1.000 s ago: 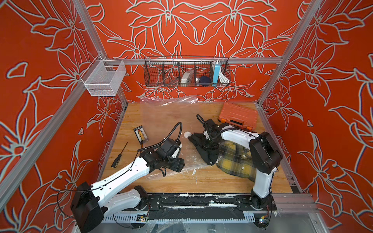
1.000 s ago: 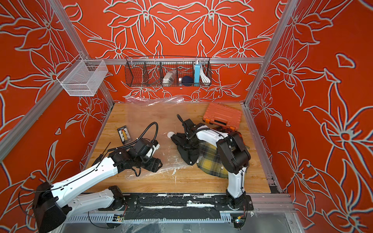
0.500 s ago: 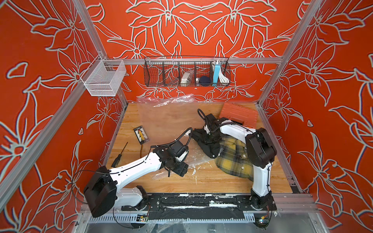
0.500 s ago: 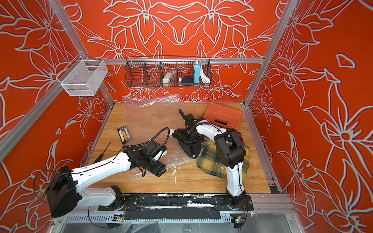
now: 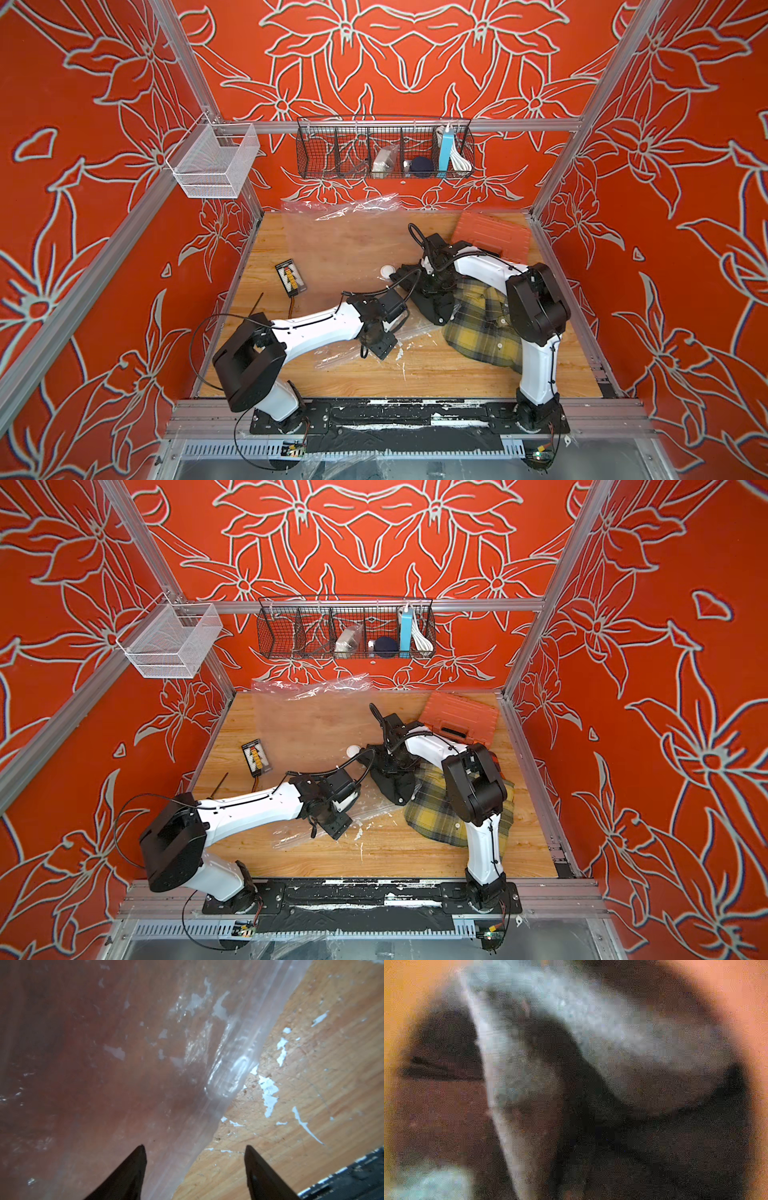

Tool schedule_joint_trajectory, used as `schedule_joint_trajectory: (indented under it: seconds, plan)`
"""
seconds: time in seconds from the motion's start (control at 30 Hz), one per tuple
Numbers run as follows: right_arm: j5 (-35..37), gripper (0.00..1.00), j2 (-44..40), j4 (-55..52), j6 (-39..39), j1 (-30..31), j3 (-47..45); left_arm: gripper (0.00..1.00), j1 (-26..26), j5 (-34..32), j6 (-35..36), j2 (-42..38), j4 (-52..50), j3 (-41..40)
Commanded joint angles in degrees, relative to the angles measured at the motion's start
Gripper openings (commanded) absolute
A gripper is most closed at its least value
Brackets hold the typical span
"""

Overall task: Place the folded shirt into the vacuum bag
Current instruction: Open the vacuum bag at the center of the board.

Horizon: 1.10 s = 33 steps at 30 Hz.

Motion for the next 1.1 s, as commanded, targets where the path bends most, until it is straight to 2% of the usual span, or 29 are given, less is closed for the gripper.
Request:
schedule_joint_trajectory:
  seconds: [0.0, 0.33, 0.4, 0.5, 0.6, 0.73, 0.83, 1.07]
  plan:
    - [5.15, 0.00, 2.76, -3.14, -0.75, -1.53, -0.66, 0.72, -0.48, -4.00, 2.65, 1.24, -2.42, 1.05]
    - [5.39, 0.00, 2.53, -2.83, -1.10, -2.33, -1.16, 0.55, -0.49, -12.03, 4.38, 0.63, -2.90, 1.05]
    - [5.32, 0.00, 2.57, -2.84, -1.18, -2.42, -1.05, 0.56, -0.49, -10.69, 4.07, -0.04, -3.19, 1.22]
    - [5.33, 0.00, 2.57, -2.80, -1.15, -2.46, -1.17, 0.69, -1.96, -3.77, 2.85, -1.44, -2.29, 1.07]
    - [5.24, 0.00, 2.83, -2.73, -1.10, -2.43, -0.95, 0.74, -4.70, -0.29, 1.23, -0.79, -0.03, 0.44]
    - [5.23, 0.00, 3.09, -2.81, -0.93, -2.42, -0.79, 0.71, -5.17, -6.45, 0.75, 4.43, -1.76, 2.16]
    - [5.50, 0.00, 3.10, -2.75, -0.99, -2.42, -1.12, 0.67, -5.15, -10.59, 0.40, 5.49, -2.88, 2.40]
    - [6.15, 0.00, 3.50, -2.71, -1.27, -2.51, -1.65, 0.61, -4.02, -12.86, -0.06, 3.04, -1.76, 1.31]
